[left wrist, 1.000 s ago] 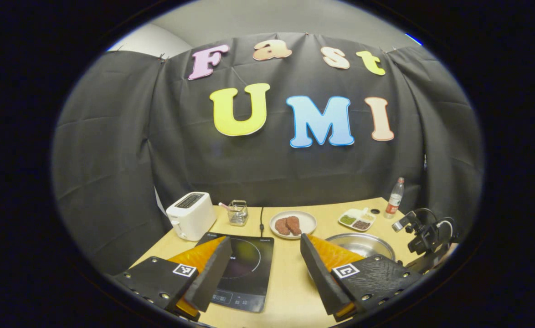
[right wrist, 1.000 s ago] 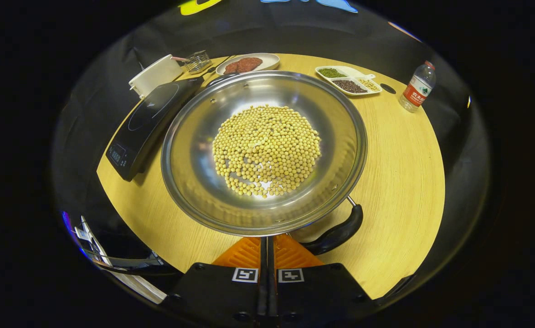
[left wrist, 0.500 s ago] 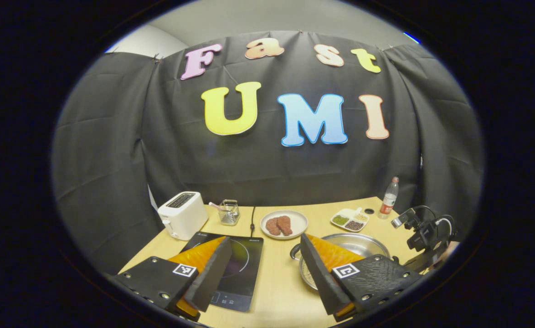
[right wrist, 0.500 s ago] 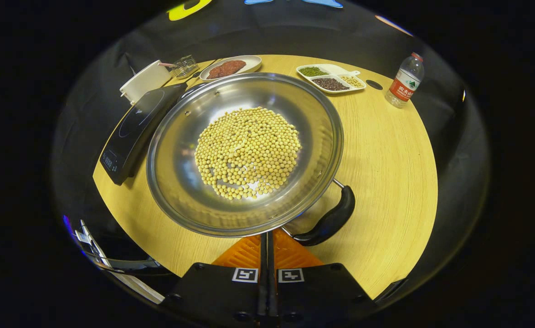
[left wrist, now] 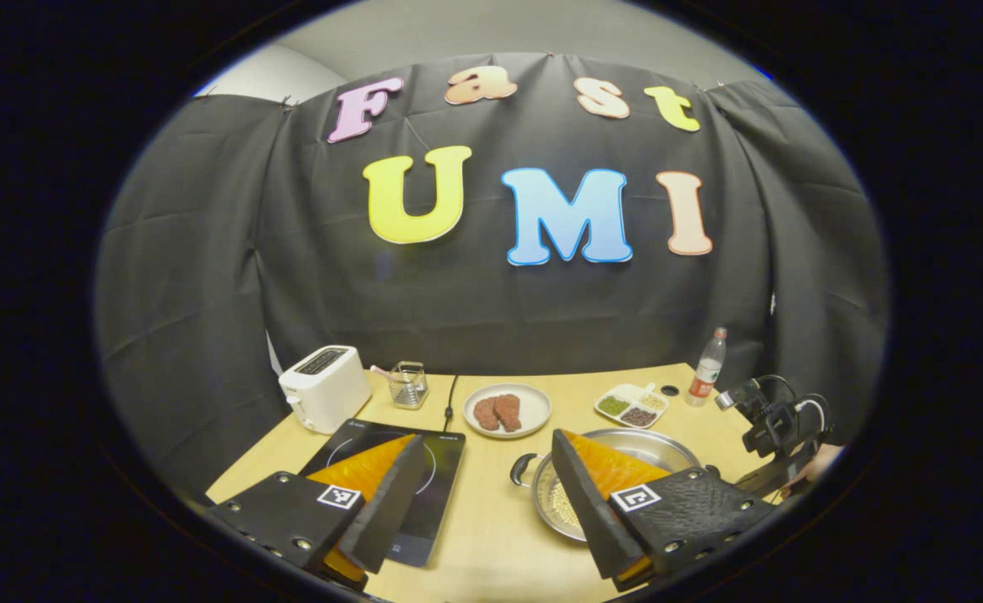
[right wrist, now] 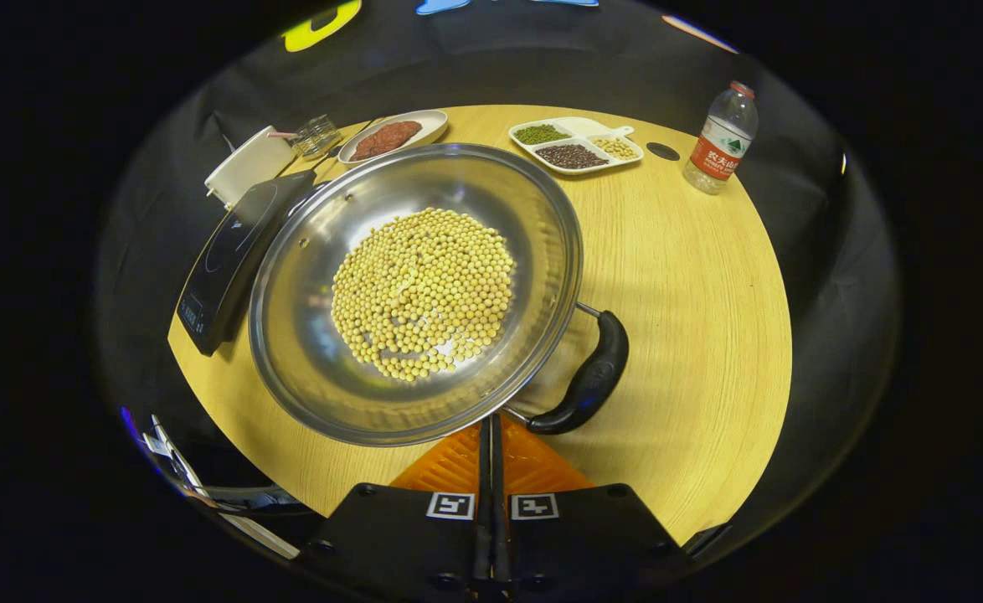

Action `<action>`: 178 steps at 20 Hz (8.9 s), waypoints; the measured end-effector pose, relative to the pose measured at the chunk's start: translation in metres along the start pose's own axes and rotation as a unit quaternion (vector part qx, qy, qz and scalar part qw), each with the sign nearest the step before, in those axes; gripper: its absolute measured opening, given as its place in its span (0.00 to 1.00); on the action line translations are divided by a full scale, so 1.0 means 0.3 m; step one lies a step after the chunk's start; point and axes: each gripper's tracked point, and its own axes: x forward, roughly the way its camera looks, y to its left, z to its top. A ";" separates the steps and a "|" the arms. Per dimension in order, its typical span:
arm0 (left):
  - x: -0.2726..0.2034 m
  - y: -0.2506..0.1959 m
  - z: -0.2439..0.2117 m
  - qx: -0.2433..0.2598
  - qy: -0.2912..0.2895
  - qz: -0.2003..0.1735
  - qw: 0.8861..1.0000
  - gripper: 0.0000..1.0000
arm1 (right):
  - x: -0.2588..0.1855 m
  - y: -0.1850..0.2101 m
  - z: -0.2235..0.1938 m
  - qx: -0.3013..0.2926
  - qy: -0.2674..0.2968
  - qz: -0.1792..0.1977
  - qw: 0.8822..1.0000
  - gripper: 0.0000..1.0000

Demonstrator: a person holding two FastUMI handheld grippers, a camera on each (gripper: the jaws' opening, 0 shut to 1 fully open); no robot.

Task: First push the handle of the pot to place it horizontally, then grasp the pot with both hands and set it on the induction cooktop.

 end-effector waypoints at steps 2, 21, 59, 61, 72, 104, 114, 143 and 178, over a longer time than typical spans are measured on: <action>-0.003 -0.017 0.009 0.000 0.001 0.005 1.000 0.88 | 0.004 -0.020 0.012 0.014 -0.004 0.004 1.000 0.02; -0.035 -0.088 0.014 -0.018 -0.001 -0.018 1.000 0.89 | -0.037 -0.133 0.169 0.144 -0.111 -0.040 0.982 0.03; 0.609 -0.077 -0.475 -0.084 0.195 -0.177 0.961 0.93 | -0.066 -0.191 0.393 0.127 -0.176 -0.082 0.973 0.98; 0.637 -0.132 -0.549 -0.093 0.220 -0.183 0.954 0.93 | -0.018 -0.194 0.375 0.130 -0.166 -0.071 0.975 0.98; 0.732 -0.250 -0.784 -0.127 0.285 -0.194 0.930 0.92 | 0.148 -0.195 0.322 0.158 -0.147 -0.017 0.976 0.90; 0.633 -0.193 -0.792 -0.167 0.310 -0.181 0.918 0.48 | 0.120 -0.096 0.241 0.186 -0.144 0.007 0.972 0.51; 0.440 0.016 -0.605 -0.157 0.275 -0.203 0.926 0.53 | -0.096 0.152 0.171 0.205 -0.161 0.006 0.966 0.50; 0.498 0.981 -0.440 -0.197 0.230 -0.134 0.944 0.52 | -0.032 0.953 0.538 0.139 -0.165 0.058 0.975 0.50; 0.865 1.251 -0.686 -0.203 0.237 -0.119 0.943 0.49 | 0.412 1.114 0.730 0.155 -0.127 0.076 0.977 0.51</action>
